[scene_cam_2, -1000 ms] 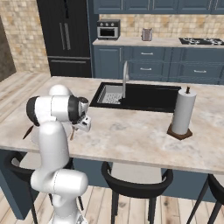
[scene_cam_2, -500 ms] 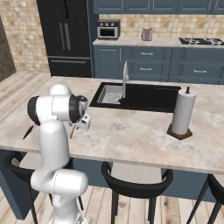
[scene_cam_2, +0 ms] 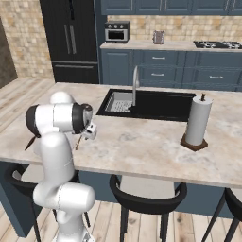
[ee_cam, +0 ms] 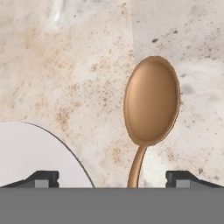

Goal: Take the fork and place it on the left side of the plate. Then take the spoon and place it on the right side of the plate. Make sure they're directly next to the plate.

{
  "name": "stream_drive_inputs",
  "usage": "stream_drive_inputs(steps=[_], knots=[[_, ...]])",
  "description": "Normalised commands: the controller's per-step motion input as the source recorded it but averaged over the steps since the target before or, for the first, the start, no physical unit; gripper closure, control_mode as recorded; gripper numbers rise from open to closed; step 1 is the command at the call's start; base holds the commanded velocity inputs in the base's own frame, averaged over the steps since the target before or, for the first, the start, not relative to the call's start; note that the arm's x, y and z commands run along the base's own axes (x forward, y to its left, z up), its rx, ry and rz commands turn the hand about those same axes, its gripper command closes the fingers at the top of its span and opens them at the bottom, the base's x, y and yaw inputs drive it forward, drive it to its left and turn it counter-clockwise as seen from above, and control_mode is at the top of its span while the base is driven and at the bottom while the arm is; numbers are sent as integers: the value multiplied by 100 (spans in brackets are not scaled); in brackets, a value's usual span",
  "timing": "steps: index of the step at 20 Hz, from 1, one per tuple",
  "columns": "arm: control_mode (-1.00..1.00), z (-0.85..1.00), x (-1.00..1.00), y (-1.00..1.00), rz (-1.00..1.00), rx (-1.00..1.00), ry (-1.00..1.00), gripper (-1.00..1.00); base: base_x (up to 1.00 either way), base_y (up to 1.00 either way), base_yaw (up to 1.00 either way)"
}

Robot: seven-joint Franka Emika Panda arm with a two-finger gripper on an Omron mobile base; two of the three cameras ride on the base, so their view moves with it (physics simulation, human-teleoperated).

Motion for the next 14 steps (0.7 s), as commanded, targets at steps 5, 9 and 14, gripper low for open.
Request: stream_drive_inputs(steps=[5, 9, 14], knots=[[-100, 29, -66, 0, 0, 1, -3, -100, 0, 0, 0], [-100, 58, -96, 0, 0, 3, -4, -100, 0, 0, 0], [-100, 94, -100, -16, 0, 2, -9, -100, 0, 0, 0]])
